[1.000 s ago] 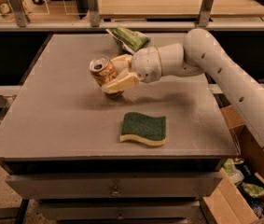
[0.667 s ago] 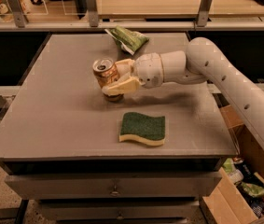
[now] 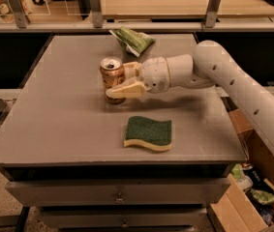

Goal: Place orange can upright

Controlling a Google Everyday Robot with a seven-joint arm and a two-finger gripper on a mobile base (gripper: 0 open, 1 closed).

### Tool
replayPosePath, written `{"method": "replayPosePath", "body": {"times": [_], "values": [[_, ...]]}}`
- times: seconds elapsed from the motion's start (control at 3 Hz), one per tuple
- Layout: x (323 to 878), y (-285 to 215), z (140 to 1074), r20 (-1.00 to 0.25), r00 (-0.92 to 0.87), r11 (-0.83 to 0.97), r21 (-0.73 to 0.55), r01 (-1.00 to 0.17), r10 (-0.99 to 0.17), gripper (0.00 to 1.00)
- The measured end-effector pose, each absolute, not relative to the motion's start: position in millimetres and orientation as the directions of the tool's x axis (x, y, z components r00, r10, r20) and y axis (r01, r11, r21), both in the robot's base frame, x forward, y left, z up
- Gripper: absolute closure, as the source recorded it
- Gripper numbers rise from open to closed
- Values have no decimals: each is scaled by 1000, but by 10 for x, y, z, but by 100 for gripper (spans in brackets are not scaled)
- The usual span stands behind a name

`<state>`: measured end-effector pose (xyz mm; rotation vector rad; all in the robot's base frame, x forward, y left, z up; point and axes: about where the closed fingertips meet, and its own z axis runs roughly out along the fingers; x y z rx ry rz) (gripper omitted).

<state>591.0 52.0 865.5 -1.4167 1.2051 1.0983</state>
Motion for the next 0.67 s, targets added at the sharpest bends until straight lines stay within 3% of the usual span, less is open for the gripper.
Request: {"method": "replayPosePath", "body": {"times": [0.33, 0.67], "values": [[5884, 426, 8602, -980, 90, -21, -88, -996, -175, 0], [5847, 274, 8603, -972, 75, 40, -86, -995, -224, 0]]}}
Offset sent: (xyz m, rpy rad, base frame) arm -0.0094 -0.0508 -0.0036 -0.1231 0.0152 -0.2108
